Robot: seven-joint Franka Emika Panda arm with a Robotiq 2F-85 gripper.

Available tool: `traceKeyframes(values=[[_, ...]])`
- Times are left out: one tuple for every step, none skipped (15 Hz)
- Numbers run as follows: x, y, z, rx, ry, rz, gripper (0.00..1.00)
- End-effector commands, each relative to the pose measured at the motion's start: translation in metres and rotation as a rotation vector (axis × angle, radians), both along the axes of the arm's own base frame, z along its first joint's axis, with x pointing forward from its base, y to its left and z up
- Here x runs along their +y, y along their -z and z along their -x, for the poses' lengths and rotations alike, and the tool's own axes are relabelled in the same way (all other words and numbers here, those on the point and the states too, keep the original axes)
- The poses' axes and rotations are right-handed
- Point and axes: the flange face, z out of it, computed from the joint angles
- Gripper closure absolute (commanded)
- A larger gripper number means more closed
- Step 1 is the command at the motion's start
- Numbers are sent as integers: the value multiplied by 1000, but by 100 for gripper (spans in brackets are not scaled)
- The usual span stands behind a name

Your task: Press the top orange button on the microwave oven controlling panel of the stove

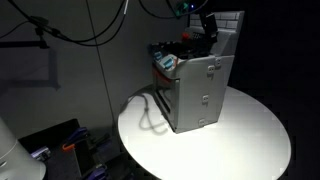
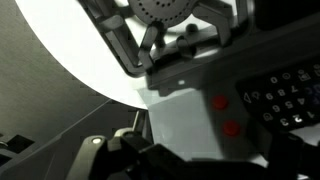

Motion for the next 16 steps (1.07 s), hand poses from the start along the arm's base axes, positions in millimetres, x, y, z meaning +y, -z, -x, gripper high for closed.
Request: traceKeyframes(values=[[2, -13, 4, 3, -12, -25, 0], [3, -15, 6, 14, -18, -33, 0], [4, -16, 9, 23, -25, -45, 0], [5, -17, 11, 34, -32, -55, 0], [6, -19, 14, 46, -44, -69, 0], [7, -21, 18, 63, -56, -83, 0], [9, -22, 22, 78, -70, -98, 0], [11, -25, 27, 94, -87, -116, 0], [12, -28, 31, 109, -105, -132, 0], [14, -31, 36, 125, -124, -147, 0], [15, -35, 42, 144, -145, -160, 0], [16, -39, 47, 161, -166, -171, 0], [17, -43, 53, 182, -186, -181, 0], [18, -47, 60, 207, -213, -194, 0], [18, -51, 67, 230, -232, -196, 0], [18, -54, 73, 252, -250, -189, 0]])
